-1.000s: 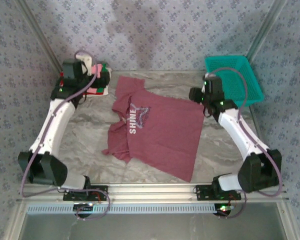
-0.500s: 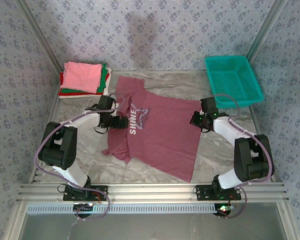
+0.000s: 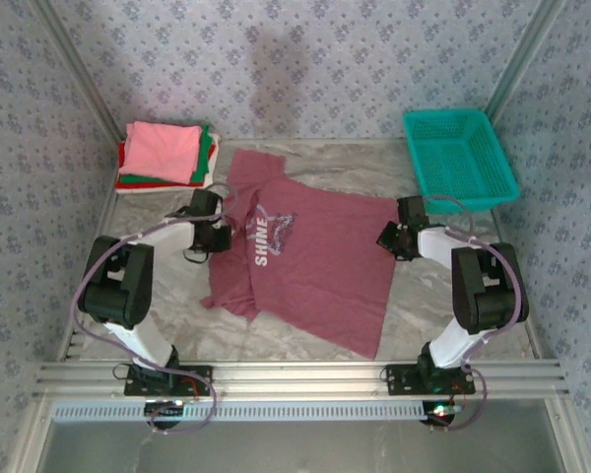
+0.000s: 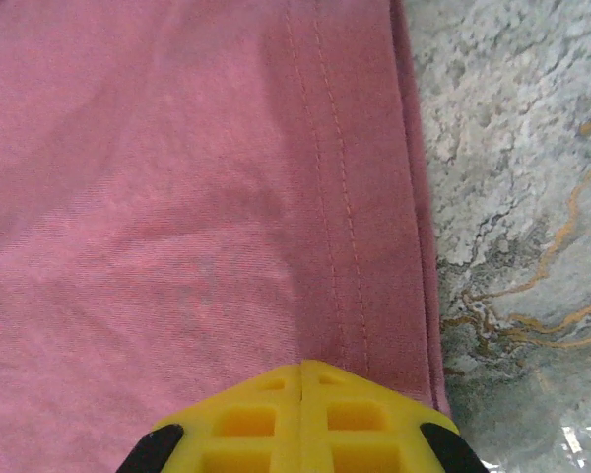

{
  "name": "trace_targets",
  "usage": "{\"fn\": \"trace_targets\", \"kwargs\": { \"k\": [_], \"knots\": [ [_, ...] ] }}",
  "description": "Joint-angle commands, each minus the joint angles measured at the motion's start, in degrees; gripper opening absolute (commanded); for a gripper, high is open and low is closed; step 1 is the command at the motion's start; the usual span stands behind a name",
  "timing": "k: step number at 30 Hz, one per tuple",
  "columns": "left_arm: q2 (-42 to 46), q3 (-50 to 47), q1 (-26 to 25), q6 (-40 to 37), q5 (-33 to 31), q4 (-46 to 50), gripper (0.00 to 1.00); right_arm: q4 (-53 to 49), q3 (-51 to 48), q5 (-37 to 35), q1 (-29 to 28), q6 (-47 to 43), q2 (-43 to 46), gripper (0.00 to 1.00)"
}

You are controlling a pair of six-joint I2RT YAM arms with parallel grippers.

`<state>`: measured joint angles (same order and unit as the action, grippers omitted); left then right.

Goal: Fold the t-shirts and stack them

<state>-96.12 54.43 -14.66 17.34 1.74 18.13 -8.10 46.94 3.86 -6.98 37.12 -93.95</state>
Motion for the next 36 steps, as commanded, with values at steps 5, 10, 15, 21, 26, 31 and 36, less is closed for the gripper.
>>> {"fn": "trace_targets", "kwargs": {
  "k": [5, 10, 15, 21, 26, 31, 36],
  "knots": [
    [8.71, -6.62, 10.00, 11.72, 4.33, 1.69, 0.02, -0.33, -0.74, -3.44, 2.60, 3.79, -1.04, 0.00],
    [12.48, -12.35, 17.43, 16.87, 11.94, -2.21, 0.23, -0.22, 0.28, -4.60, 3.53, 2.65, -1.34, 0.00],
    [14.52, -11.55, 17.94, 16.65, 12.06, 0.44, 0.50, -2.77, 5.09, -4.47, 2.13, -0.25, -1.25, 0.00],
    [25.02, -8.33, 13.91, 13.95, 0.75, 3.83, 0.52, -12.12, 12.30, -10.76, -2.64, -5.20, 3.19, 0.00],
    [18.95, 2.67, 6.78, 7.03, 1.93, 6.08, 0.51, -15.39, 16.08, -14.64, -6.38, -7.38, 2.93, 0.00],
    [6.88, 8.30, 5.14, 7.11, 3.30, 0.43, 0.52, -15.23, 22.93, -14.92, -7.55, -6.58, -6.63, 0.00],
    [-4.54, 16.66, 6.05, 6.71, 4.98, -0.22, 0.54, -19.12, 31.33, -14.24, -7.98, -3.93, -16.66, 0.00]
  ]
}}
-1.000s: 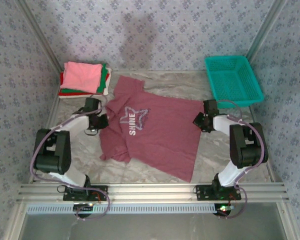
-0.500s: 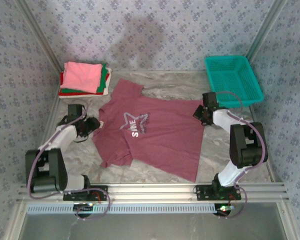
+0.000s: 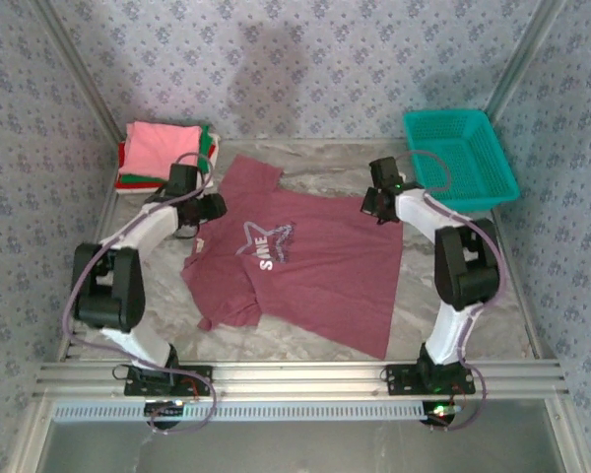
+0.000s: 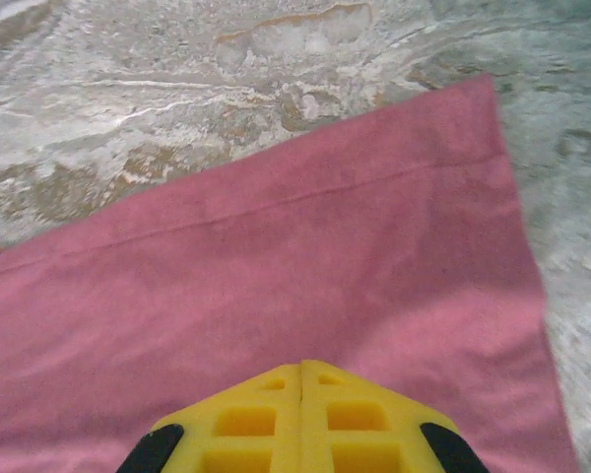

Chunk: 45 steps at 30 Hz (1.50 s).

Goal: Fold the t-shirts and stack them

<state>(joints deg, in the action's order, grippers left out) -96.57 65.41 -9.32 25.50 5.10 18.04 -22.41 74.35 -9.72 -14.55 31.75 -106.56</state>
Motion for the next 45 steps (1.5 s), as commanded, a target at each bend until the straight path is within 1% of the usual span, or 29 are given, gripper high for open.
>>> {"fn": "trace_targets", "kwargs": {
  "k": [1, 4, 6, 9, 13, 15, 17, 23, 26, 28, 30, 33, 35, 36, 37, 39, 42, 43, 44, 45],
  "knots": [
    [-7.13, 8.78, 0.96, -1.71, 2.21, 1.37, 0.54, -5.53, 5.66, -0.61, -0.31, 1.84, -5.96, 0.00],
    [-13.88, 15.37, 1.02, -1.95, 5.01, 3.10, 0.54, -5.12, 7.57, -0.57, 0.04, 3.84, -9.18, 0.00],
    [-17.71, 18.56, 1.06, -1.14, 7.05, 3.16, 0.54, -3.59, 7.80, -0.79, 0.34, 6.78, -10.43, 0.00],
    [-23.29, 23.61, 1.12, 0.17, 8.96, 4.29, 0.54, -3.67, 10.29, -1.01, 0.57, 8.24, -13.50, 0.00],
    [-28.07, 26.85, 1.39, 2.47, 10.09, 2.57, 0.54, -2.50, 14.12, 0.52, 1.24, 10.31, -17.94, 0.00],
    [-30.71, 28.70, 1.86, 4.27, 11.33, 1.30, 0.54, -2.14, 16.68, 1.39, 1.95, 11.11, -20.37, 0.00],
    [-33.95, 32.40, 2.20, 5.58, 13.60, 2.11, 0.54, -1.93, 19.92, 2.00, 2.82, 11.32, -23.05, 0.00],
    [-40.60, 42.40, 2.20, 7.52, 14.62, 3.12, 0.55, 1.18, 30.35, 5.07, 4.96, 11.18, -29.15, 0.00],
    [-45.80, 51.99, 2.37, 8.02, 15.55, 5.81, 0.55, 1.71, 37.90, 7.92, 5.34, 9.31, -32.96, 0.00],
    [-50.40, 59.64, 2.46, 8.30, 16.43, 8.57, 0.55, -2.05, 47.09, 8.86, 5.45, 8.08, -36.89, 0.00],
    [-54.33, 68.90, 2.42, 7.37, 16.33, 12.54, 0.55, -5.32, 55.46, 11.38, 5.60, 7.17, -40.19, 0.00],
    [-57.93, 83.03, 2.64, 5.36, 14.33, 19.11, 0.57, -6.70, 62.52, 12.79, 5.58, 6.76, -40.90, 0.00],
    [-56.89, 89.09, 2.75, 3.91, 13.11, 23.77, 0.58, -8.36, 65.05, 14.16, 5.63, 6.19, -39.16, 0.00],
    [-55.11, 89.24, 2.73, 3.05, 12.39, 24.86, 0.58, -8.91, 65.08, 14.80, 5.63, 5.91, -37.53, 0.00],
    [-51.95, 87.32, 2.58, 2.24, 11.64, 25.21, 0.59, -9.66, 64.40, 15.45, 5.57, 5.30, -35.31, 0.00],
    [-42.98, 77.08, 2.27, 1.95, 10.72, 21.73, 0.60, -9.66, 59.91, 16.10, 4.97, 3.82, -29.41, 0.00],
    [-21.97, 45.19, 2.33, 5.93, 8.91, 2.18, 0.62, -6.14, 45.92, 15.30, 2.98, -0.04, -16.88, 0.02],
    [-14.69, 34.31, 2.33, 7.58, 7.59, -3.62, 0.62, -4.41, 39.74, 14.46, 2.20, -0.88, -11.64, 0.03],
    [-8.22, 25.49, 2.28, 8.51, 5.78, -6.65, 0.63, -2.32, 33.24, 13.86, 1.67, -1.30, -6.27, 0.05],
    [-3.25, 19.30, 2.29, 8.92, 4.17, -7.09, 0.64, -0.61, 26.69, 13.62, 1.27, -1.26, -1.56, 0.07]
  ]
}}
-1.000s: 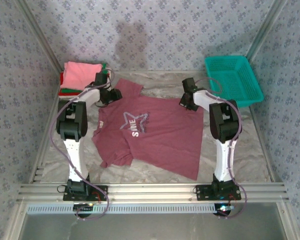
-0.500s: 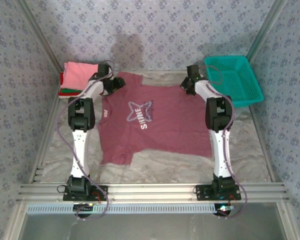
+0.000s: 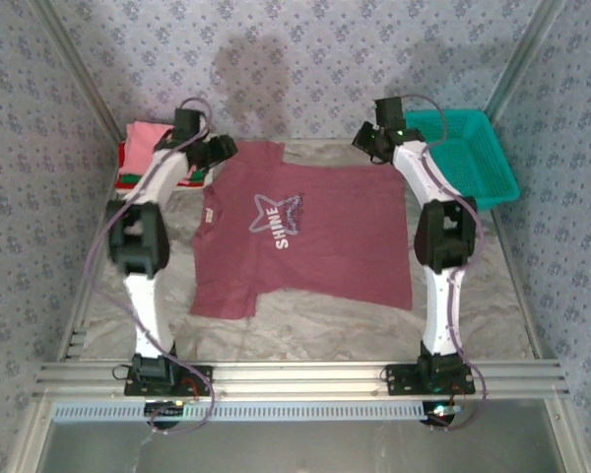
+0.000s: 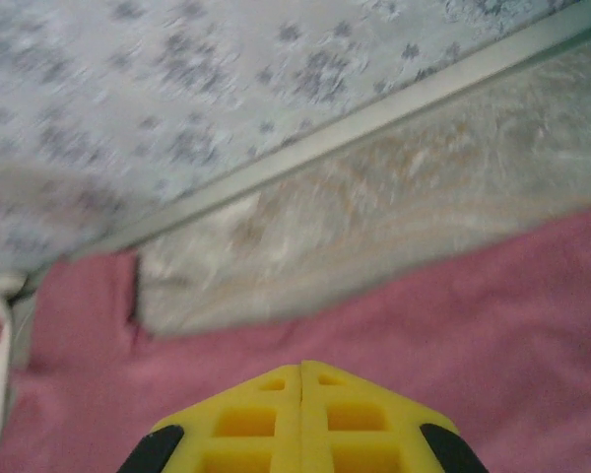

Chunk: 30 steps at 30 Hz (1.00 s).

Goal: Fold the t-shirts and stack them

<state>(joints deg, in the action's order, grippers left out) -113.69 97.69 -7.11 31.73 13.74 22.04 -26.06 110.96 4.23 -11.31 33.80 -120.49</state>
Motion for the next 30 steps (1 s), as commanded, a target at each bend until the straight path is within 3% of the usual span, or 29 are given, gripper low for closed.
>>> {"fn": "trace_targets", "kwargs": {
  "k": [1, 4, 5, 7, 8, 9, 13, 20, 24, 30],
  "knots": [
    [19.19, -19.37, 0.08, 2.88, -6.39, -9.93, 0.64, 5.58, -17.34, -0.93, -2.27, -3.32, 17.81, 0.09],
    [32.94, -34.30, -0.01, 2.07, -10.56, -2.66, 0.65, 11.30, -37.24, -3.19, -3.51, -5.37, 32.11, 0.18],
    [36.98, -37.95, 0.08, 1.49, -12.61, 2.09, 0.71, 12.98, -44.08, -3.68, -4.13, -6.84, 36.56, 0.21],
    [43.90, -43.55, 0.50, 0.84, -14.48, 10.75, 0.72, 16.74, -55.25, -1.47, -4.79, -10.42, 44.19, 0.27],
    [47.06, -46.17, 0.84, 1.19, -14.52, 14.72, 0.72, 17.62, -60.71, -0.58, -5.20, -11.83, 48.04, 0.36],
    [49.43, -48.03, 1.23, 2.42, -14.66, 18.48, 0.72, 18.51, -65.01, 0.26, -5.37, -12.33, 51.30, 0.39],
    [57.13, -55.97, 1.67, 9.62, -12.62, 25.80, 0.71, 23.23, -79.25, 1.01, -7.85, -11.23, 62.82, 0.44],
    [59.55, -67.73, 0.44, 17.90, -4.96, 19.59, 0.66, 23.47, -83.01, -1.00, -10.31, -11.52, 64.53, 0.45],
    [59.88, -69.39, -2.54, 18.05, -6.56, 18.09, 0.64, 24.52, -83.01, -1.33, -10.37, -12.08, 63.81, 0.48],
    [61.29, -73.92, -2.64, 16.89, -7.67, 11.35, 0.64, 26.55, -82.77, -0.21, -10.23, -12.52, 63.71, 0.51]
  ]
}}
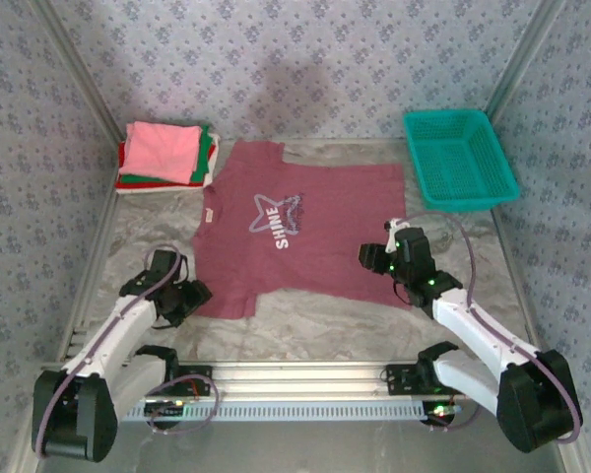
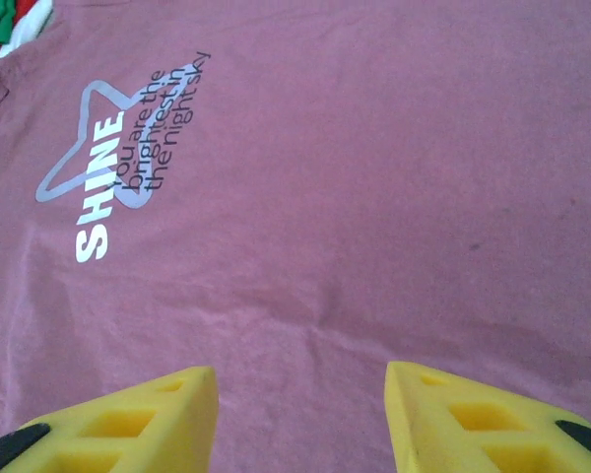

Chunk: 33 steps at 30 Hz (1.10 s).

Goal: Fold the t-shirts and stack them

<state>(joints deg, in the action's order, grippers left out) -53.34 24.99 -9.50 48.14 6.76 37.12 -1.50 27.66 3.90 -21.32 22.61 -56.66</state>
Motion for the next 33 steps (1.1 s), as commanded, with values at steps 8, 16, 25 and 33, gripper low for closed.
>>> {"fn": "trace_targets", "kwargs": {
  "k": [8, 16, 25, 33],
  "knots": [
    [-3.35, -1.94, -0.26, -2.05, -1.03, -9.21, 0.63, 3.69, 0.27, 0.38, 0.66, -1.40, -0.70, 0.56],
    [-1.81, -1.55, -0.28, -2.90, -0.09, -9.83, 0.36, 3.04, 1.68, 0.97, 1.43, -1.65, -2.00, 0.59],
    [2.76, -1.17, -0.34, -2.32, 1.23, -5.32, 0.45, 2.94, 2.39, 1.62, 2.47, -2.05, -3.11, 0.62],
    [2.24, -3.72, -0.35, -1.37, 1.68, -6.69, 0.23, 3.08, 2.72, 2.42, 3.03, -2.40, -3.80, 0.63]
  ]
}}
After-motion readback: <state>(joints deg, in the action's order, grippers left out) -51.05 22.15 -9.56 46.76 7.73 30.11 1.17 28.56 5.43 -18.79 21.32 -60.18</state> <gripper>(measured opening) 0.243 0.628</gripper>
